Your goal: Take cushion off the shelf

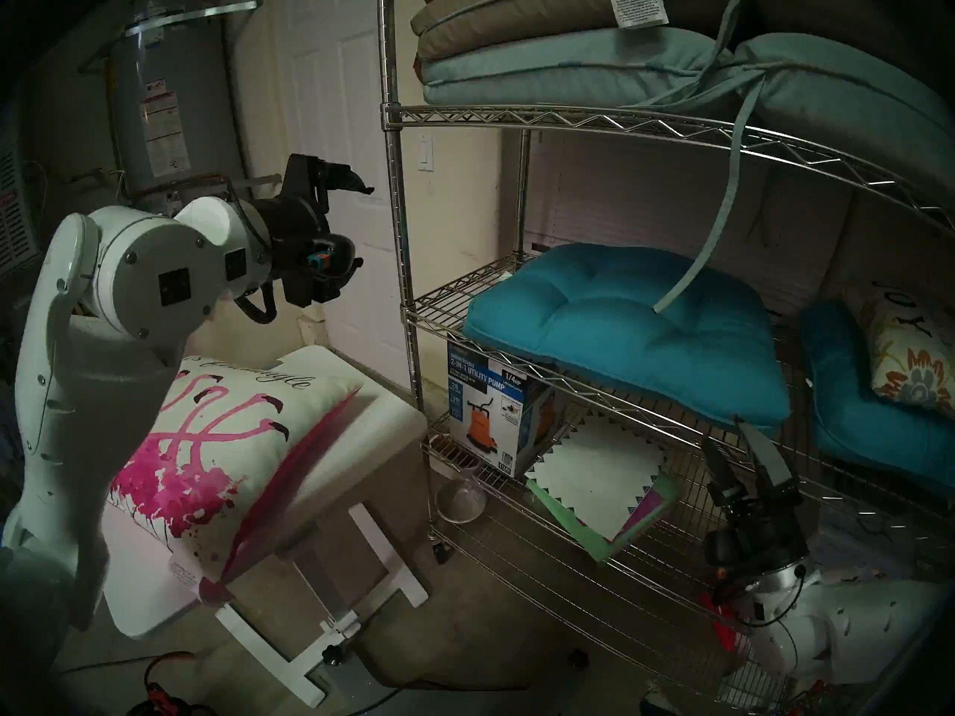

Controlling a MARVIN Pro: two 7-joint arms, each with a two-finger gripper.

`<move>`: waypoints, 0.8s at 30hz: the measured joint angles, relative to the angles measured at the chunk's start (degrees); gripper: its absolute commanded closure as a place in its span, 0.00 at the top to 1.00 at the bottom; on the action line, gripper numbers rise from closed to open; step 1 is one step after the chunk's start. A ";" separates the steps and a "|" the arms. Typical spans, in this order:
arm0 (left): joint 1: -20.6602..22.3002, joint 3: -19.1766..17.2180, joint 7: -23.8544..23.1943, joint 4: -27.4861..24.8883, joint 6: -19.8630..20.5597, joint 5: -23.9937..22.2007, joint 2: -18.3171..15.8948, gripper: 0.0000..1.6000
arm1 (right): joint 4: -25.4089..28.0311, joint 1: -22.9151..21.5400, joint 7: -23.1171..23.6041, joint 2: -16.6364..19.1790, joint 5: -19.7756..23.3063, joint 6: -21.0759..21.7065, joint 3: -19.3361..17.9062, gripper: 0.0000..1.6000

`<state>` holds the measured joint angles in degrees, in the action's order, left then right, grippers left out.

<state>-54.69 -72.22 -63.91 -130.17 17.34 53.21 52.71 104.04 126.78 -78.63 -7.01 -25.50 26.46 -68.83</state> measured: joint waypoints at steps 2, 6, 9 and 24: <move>0.04 0.03 -0.07 0.00 0.05 0.07 0.03 1.00 | -0.13 0.14 0.00 0.01 -0.22 0.00 -0.17 1.00; 0.10 0.07 -0.19 0.01 0.13 0.19 0.08 1.00 | -0.34 0.38 0.00 0.03 -0.53 0.01 -0.44 1.00; 0.15 0.11 -0.28 0.01 0.17 0.27 0.12 1.00 | -0.46 0.56 0.00 0.03 -0.81 0.01 -0.65 1.00; 0.39 0.30 -0.79 0.03 0.46 0.76 0.32 1.00 | -1.06 1.51 -0.01 0.02 -2.14 -0.01 -1.75 1.00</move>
<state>-54.30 -71.92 -64.70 -130.14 17.80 53.96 53.03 102.98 128.29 -78.64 -6.99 -27.63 26.44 -70.58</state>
